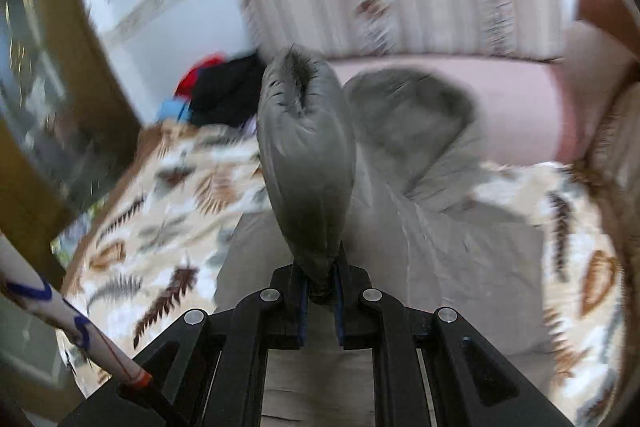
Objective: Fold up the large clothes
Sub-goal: 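Carry the sleeve with the right tool across the jacket body and release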
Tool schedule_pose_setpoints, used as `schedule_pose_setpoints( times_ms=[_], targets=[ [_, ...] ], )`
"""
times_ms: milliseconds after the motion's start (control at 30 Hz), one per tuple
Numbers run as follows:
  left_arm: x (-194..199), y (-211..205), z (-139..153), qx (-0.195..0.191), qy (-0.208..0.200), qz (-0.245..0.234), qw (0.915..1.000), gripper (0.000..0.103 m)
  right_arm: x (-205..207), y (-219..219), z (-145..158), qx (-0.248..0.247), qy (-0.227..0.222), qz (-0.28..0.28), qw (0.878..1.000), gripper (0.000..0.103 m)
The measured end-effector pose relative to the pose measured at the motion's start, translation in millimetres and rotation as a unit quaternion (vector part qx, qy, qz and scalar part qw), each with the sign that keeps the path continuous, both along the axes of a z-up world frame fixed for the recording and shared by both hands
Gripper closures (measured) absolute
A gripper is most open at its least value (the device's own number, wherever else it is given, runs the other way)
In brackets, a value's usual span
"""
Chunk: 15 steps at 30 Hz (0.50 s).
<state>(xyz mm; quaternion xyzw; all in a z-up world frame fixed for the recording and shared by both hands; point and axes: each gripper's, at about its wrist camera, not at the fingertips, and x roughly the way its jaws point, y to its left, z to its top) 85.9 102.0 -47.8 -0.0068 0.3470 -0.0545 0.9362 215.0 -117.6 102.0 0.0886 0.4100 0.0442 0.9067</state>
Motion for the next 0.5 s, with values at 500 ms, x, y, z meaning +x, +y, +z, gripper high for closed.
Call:
schedule_pose_setpoints(
  times_ms=[500],
  targets=[
    [14,9,-8,-0.024,0.039,0.007,0.9989,0.000,63,55,-139,0.007,0.134,0.036,0.990,0.053]
  ],
)
